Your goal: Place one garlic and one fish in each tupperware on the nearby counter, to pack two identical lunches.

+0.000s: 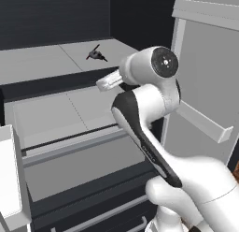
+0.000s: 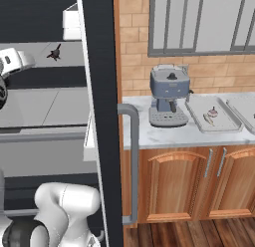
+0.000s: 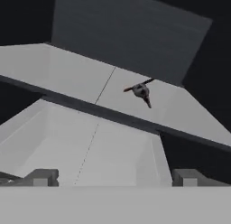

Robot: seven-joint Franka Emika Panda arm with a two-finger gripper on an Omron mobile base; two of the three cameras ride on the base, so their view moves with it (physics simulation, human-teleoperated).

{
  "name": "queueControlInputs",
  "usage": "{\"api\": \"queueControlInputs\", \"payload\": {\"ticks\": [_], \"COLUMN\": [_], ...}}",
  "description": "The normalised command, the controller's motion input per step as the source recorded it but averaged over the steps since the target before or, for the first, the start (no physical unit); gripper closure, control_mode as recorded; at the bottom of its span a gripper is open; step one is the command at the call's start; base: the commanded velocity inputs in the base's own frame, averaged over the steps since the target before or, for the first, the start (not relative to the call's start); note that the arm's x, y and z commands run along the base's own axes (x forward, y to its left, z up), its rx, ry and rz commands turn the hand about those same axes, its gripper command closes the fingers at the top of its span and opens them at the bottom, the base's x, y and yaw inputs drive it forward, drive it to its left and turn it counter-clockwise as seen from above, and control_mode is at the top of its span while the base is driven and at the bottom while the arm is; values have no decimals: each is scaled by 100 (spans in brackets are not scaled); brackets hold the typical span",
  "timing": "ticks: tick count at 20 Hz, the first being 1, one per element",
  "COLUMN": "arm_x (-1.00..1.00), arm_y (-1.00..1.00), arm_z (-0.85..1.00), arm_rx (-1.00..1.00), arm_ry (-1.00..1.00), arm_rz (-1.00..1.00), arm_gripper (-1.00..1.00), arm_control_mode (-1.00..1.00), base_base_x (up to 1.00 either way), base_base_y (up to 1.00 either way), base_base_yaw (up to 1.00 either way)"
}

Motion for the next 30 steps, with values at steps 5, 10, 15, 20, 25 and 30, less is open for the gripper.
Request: {"api": "queueControlInputs", "payload": {"ticks": [5,10,15,20,25,30], "arm_x": [58,36,54,65,87,88], "arm_y": [-39,-9,17,16,27,33], "arm_z": [76,17,-32,-30,-27,-10], "arm_rx": [41,14,0,-3,-9,-6], "arm_ry": [21,22,10,6,0,0], "arm_rz": [5,0,-8,-1,-4,-3], "arm_gripper": [-100,-100,-100,-100,-100,-100], "arm_control_mode": [-100,-100,-100,-100,-100,-100], "base_base_x": [0,0,0,0,0,0], "base_base_y": [0,0,0,0,0,0], "base_base_yaw": [0,0,0,0,0,0]}}
